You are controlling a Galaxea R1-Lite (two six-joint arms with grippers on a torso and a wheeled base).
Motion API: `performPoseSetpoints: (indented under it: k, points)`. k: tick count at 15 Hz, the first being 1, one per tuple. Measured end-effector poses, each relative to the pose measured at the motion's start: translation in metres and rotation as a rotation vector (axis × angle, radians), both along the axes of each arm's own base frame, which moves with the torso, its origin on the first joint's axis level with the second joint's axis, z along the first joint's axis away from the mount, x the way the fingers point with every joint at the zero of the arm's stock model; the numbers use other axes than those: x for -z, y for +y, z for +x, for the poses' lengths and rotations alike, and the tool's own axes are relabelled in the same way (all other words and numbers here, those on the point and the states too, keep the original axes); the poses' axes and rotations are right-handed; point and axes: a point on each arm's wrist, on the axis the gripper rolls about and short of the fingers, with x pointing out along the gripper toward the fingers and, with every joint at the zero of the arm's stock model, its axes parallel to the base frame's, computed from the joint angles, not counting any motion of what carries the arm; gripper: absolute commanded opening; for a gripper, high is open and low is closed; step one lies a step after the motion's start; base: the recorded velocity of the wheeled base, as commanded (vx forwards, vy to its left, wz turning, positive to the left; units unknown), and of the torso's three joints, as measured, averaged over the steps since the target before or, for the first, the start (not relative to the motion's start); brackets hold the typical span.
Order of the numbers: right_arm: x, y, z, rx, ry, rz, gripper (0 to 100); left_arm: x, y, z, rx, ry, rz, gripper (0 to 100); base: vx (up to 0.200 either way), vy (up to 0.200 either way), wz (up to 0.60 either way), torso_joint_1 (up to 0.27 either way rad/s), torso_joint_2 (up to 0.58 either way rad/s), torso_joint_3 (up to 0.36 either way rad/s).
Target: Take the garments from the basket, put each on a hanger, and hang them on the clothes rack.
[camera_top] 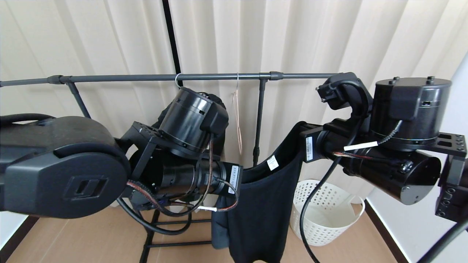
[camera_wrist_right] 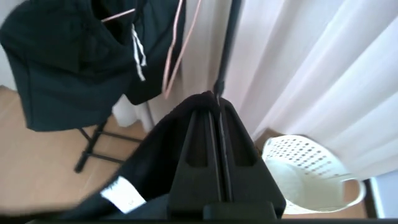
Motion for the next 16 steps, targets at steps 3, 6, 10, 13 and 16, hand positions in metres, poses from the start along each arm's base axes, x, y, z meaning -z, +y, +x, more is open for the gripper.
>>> performPoseSetpoints:
  k: [3,6,10,13,16]
  points:
    - [-0.005,-0.007,-0.007,0.002,-0.012,0.006,0,0.004,-0.004,0.012,-0.035,-0.016,0.024,100,0.0,0.0,0.0,0.0,0.0,0.0]
    - [-0.007,-0.008,-0.008,0.003,-0.019,0.012,0,0.01,-0.005,0.014,-0.032,-0.007,0.043,100,0.0,0.0,0.0,0.0,0.0,0.0]
    - [-0.007,-0.013,-0.001,0.027,-0.027,0.001,0,0.013,0.0,0.007,0.009,0.018,0.048,100,0.0,0.0,0.0,0.0,0.0,0.0]
    - [-0.004,-0.018,0.009,0.059,-0.021,-0.014,0,0.017,0.013,0.003,0.087,0.036,0.044,100,0.0,0.0,0.0,0.0,0.0,0.0]
    - [-0.002,-0.019,0.014,0.07,-0.016,-0.017,0,0.018,0.018,0.003,0.082,0.021,0.065,100,0.067,0.0,0.0,0.001,0.0,0.002]
